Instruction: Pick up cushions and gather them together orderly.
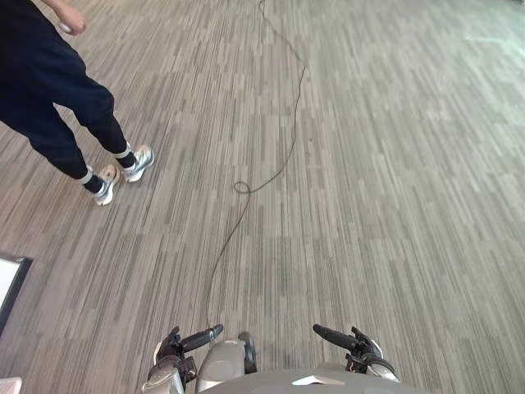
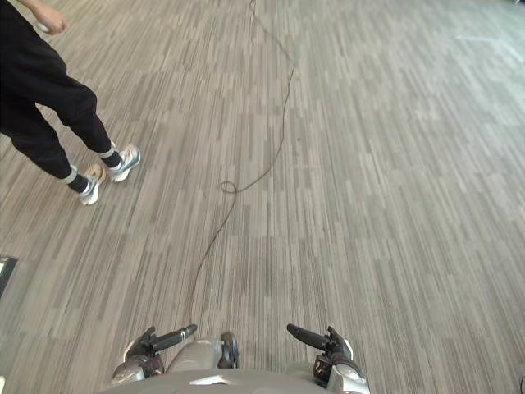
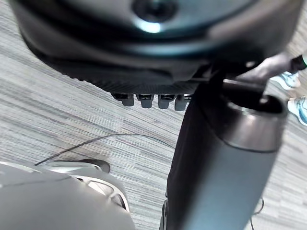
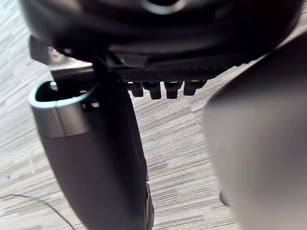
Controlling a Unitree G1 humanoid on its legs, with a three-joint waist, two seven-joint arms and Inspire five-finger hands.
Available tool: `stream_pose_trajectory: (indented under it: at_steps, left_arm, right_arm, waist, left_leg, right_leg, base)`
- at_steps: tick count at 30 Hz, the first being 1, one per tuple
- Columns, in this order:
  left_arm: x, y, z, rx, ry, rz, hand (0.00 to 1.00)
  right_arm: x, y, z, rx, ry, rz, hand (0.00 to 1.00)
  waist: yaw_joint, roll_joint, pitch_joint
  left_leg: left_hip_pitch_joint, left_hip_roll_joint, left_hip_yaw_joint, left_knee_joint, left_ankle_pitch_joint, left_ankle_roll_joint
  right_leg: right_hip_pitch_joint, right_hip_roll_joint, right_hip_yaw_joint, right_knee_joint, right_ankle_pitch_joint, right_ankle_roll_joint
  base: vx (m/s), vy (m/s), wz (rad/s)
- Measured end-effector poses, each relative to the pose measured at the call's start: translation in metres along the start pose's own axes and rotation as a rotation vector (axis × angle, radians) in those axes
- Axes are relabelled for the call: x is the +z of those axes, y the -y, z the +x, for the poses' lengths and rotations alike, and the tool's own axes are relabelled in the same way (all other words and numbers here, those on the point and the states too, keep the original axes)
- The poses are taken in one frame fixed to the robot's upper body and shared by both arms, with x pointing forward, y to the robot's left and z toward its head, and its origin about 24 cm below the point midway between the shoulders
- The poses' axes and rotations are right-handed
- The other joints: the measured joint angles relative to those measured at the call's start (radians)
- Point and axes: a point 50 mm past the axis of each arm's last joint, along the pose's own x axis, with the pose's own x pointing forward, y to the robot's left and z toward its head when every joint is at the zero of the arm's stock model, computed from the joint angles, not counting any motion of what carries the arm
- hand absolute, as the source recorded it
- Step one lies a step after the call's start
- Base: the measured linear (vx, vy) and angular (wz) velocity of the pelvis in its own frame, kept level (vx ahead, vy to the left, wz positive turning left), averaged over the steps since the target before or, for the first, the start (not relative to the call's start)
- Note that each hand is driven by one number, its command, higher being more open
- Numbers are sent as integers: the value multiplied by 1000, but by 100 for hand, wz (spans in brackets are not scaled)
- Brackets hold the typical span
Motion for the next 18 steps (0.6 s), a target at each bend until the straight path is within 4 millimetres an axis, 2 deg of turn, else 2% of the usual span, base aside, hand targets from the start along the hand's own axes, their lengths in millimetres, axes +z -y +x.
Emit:
stream_pose_trajectory:
  at_steps: [1, 2, 3, 4, 5, 6, 7, 8, 9, 10, 11, 12, 13, 14, 16, 18]
  left_arm:
    - [1, 5, 0, -16, 3, 14, 100]
    - [3, 7, 1, -22, 7, 14, 100]
    - [5, 15, 1, -41, 12, 12, 100]
    - [5, 20, 1, -51, 11, 7, 100]
    - [4, 25, 1, -63, 8, -2, 100]
    - [3, 31, 1, -77, 2, -8, 100]
    - [3, 32, 1, -88, 2, -8, 100]
    - [2, 34, 0, -98, -3, -11, 100]
    - [0, 37, 0, -102, -12, -15, 100]
    - [-2, 44, -1, -109, -22, -51, 100]
    - [-2, 46, -1, -112, -21, -56, 100]
    - [-2, 46, -1, -110, -19, -53, 100]
    - [-1, 45, -1, -104, -16, -63, 100]
    - [3, 43, 0, -97, 2, -77, 100]
    - [12, 44, -2, -97, 51, -89, 100]
    - [17, 42, -3, -94, 80, -95, 100]
  right_arm:
    - [6, 0, 1, 1, 23, -4, 100]
    - [7, 0, 1, 1, 29, -5, 100]
    - [13, 0, 2, 3, 48, -6, 100]
    - [17, 0, 2, 6, 64, -3, 100]
    - [24, -2, 3, 13, 87, -3, 100]
    - [26, -3, 3, 19, 97, -4, 100]
    - [25, -4, 3, 21, 92, -1, 100]
    - [25, -4, 3, 20, 90, 3, 100]
    - [26, -3, 3, 20, 92, -2, 100]
    - [31, -5, 4, 25, 110, -21, 100]
    - [32, -5, 4, 26, 112, -11, 100]
    - [34, -6, 4, 26, 119, -19, 100]
    - [34, -5, 3, 25, 120, -31, 100]
    - [33, -5, 3, 23, 115, -44, 100]
    - [33, -5, 2, 19, 118, -64, 100]
    - [30, -6, 2, 18, 111, -81, 100]
  waist:
    - [-5, 10, 5]
    - [-8, 12, 7]
    - [-21, 25, 14]
    - [-30, 35, 20]
    - [-45, 46, 27]
    - [-55, 49, 29]
    - [-55, 41, 31]
    - [-56, 40, 37]
    - [-51, 53, 38]
    - [-48, 75, 38]
    - [-49, 80, 41]
    - [-51, 86, 45]
    - [-51, 91, 49]
    - [-48, 98, 56]
    - [-39, 105, 66]
    - [-32, 90, 74]
  left_leg:
    - [54, 5, -3, -41, 2, -2]
    - [67, 7, -3, -49, 2, -2]
    - [108, 16, -9, -81, 0, -3]
    - [127, 24, -14, -97, -1, -5]
    - [147, 36, -22, -116, -2, -7]
    - [174, 44, -29, -144, -2, -8]
    - [202, 42, -44, -165, -10, -22]
    - [242, 50, -62, -172, -30, -57]
    - [266, 65, -74, -171, -39, -71]
    - [262, 95, -84, -132, -31, -84]
    - [253, 110, -91, -88, -31, -85]
    - [220, 136, -108, 20, -31, -93]
    - [158, 170, -137, 194, -21, -111]
    - [48, 220, -187, 472, 24, -159]
    - [-78, 282, -192, 756, 26, -169]
    - [-152, 300, -162, 821, 19, -165]
  right_leg:
    - [-54, 21, -64, -23, -66, -11]
    - [-68, 29, -79, -39, -78, -19]
    - [-122, 63, -129, -130, -109, -45]
    - [-146, 88, -147, -201, -112, -51]
    - [-170, 124, -160, -329, -104, -49]
    - [-180, 160, -156, -522, -60, -32]
    - [-177, 179, -140, -680, 10, -27]
    - [-160, 191, -121, -726, 147, -53]
    - [-148, 212, -126, -708, 169, -115]
    - [-157, 222, -144, -650, 95, -119]
    - [-154, 223, -154, -622, 64, -131]
    - [-132, 228, -165, -603, 24, -139]
    - [-95, 239, -175, -608, -4, -145]
    - [-38, 260, -180, -627, -32, -152]
    - [62, 296, -174, -672, -61, -161]
    - [153, 309, -153, -727, -84, -170]
  base:
    - [278, 33, 7]
    - [293, -8, 14]
    - [312, -38, 14]
    - [392, -55, 25]
    - [496, -118, 37]
    - [425, -137, 51]
    - [546, -222, 58]
    - [510, -236, 43]
    - [650, -294, 32]
    - [674, -291, 19]
    - [452, -198, 25]
    - [534, -235, 28]
    - [578, -254, 28]
    - [578, -254, 14]
    - [391, -131, -13]
    - [415, -70, -23]
